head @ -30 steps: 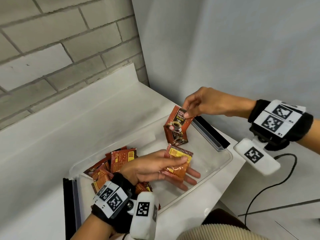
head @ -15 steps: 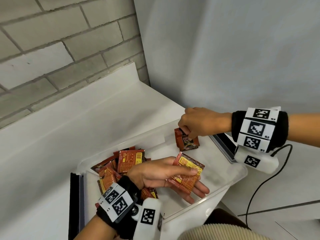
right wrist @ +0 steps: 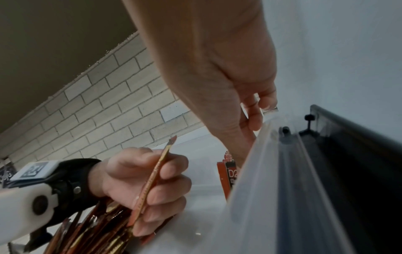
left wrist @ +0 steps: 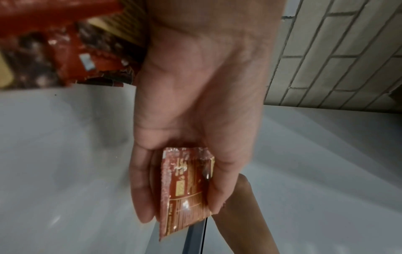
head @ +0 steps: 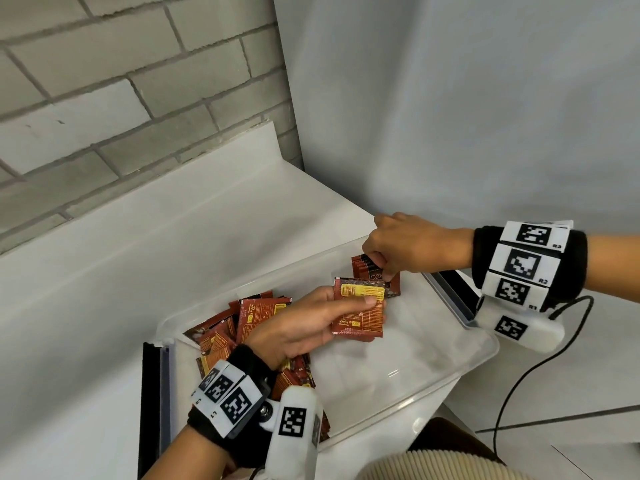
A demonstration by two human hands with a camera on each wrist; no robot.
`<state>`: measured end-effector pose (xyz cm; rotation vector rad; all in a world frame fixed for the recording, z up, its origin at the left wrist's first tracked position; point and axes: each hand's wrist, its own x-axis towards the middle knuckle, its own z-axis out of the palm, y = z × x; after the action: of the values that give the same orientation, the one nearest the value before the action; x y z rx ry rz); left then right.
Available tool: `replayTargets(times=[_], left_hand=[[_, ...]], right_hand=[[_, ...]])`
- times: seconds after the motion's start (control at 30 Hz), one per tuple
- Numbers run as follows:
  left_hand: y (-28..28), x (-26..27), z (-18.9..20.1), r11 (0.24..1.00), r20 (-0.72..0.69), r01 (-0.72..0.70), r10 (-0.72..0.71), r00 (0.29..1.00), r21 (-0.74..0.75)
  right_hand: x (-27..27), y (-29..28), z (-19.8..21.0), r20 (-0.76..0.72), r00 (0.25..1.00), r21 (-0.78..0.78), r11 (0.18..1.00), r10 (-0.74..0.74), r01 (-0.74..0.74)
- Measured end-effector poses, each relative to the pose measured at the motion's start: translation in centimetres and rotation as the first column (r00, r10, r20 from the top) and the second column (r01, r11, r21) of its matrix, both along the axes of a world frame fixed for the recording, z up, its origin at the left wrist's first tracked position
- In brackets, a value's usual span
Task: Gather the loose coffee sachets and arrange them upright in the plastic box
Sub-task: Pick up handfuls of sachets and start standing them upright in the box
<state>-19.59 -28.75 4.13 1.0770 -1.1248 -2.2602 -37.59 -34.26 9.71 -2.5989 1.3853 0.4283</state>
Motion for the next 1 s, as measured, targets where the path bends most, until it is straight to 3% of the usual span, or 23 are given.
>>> replayTargets(times=[0.2,0.37,0.43,0.5,0.57,0.63,0.73,0.9,1.0], left_hand=[[0.0,0.2,0.0,1.0,-0.033,-0.008,0.008,0.999,0.006],[-0.2,0.2,0.0,0.996,-0.023,-0.083,0.083,0.996,-0.029],[-0.3,0.3,-0.1,0.993,-0.021,-0.116,0.115,0.993,-0.033],[-0.4,0.3,-0.1,0.99,-0.022,-0.14,0.139,0.99,-0.032],[-0.5,0.3,-0.2,0.987,-0.028,-0.154,0.153,0.988,-0.038],[-0.6,0.3,-0.1,0.984,-0.034,-0.172,0.17,0.985,-0.037],[-0.5,0.1,-0.2,0.984,-0.038,-0.176,0.175,0.984,-0.038],[-0.4,0.1,-0.2,0.982,-0.07,-0.189,0.188,0.98,-0.007],[-0.6,0.1,-0.1,0.983,-0.055,-0.176,0.179,0.982,0.055]], right_hand=[[-0.2,-0.4,-0.1,0.078,0.996,0.019,0.999,-0.035,0.034],[-1.1,-0.8,0.3,0.284,0.947,0.116,0.986,-0.148,0.119],[-1.5,-0.6,1.2,0.404,0.881,0.191,0.965,-0.244,0.179],[-1.9,0.1,2.0,0.537,0.767,0.312,0.927,-0.351,0.205],[-2.1,1.2,2.3,0.619,0.636,0.482,0.862,-0.462,0.158],[-2.0,2.4,1.7,0.634,0.597,0.554,0.827,-0.491,0.091],[-1.5,3.4,0.1,0.69,0.554,0.503,0.859,-0.466,0.096],[-2.1,3.9,-0.4,0.862,0.331,0.332,0.922,-0.383,0.202],[-2.6,4.7,-0.4,0.893,0.376,0.176,0.961,-0.247,0.212]])
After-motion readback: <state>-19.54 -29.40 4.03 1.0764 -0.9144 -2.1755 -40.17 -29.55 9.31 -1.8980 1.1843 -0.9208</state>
